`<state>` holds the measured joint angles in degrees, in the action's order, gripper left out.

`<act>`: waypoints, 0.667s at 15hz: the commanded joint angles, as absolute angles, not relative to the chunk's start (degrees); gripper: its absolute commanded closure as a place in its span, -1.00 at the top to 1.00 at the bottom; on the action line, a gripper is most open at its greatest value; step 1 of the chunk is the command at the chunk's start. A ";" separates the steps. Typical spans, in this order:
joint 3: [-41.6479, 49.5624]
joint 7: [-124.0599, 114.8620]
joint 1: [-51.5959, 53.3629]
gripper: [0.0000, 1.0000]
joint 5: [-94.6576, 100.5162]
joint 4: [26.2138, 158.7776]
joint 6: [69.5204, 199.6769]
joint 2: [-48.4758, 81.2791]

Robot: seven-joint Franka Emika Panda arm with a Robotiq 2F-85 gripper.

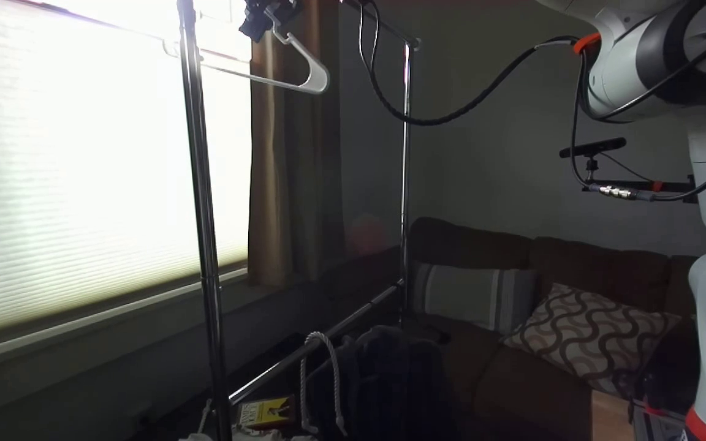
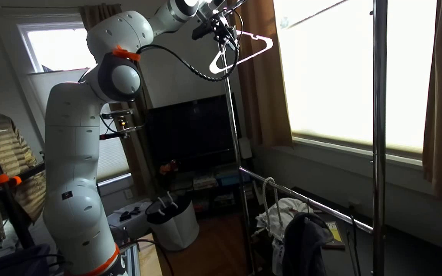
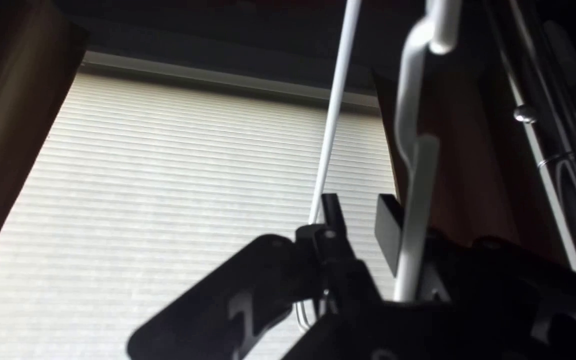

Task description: Pick up the white coat hanger and hang it on the top rail

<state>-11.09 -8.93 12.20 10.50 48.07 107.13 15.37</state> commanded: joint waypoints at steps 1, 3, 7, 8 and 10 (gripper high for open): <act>-11.28 -10.05 11.86 0.13 9.09 44.80 106.08 15.27; -11.89 -8.85 10.70 0.45 6.28 47.76 108.57 11.96; -10.66 -10.47 8.59 0.98 3.67 55.37 113.04 4.16; -10.27 -10.83 7.95 1.00 3.18 57.89 113.88 2.03; -9.28 -10.75 7.14 1.00 5.08 62.69 112.33 -2.28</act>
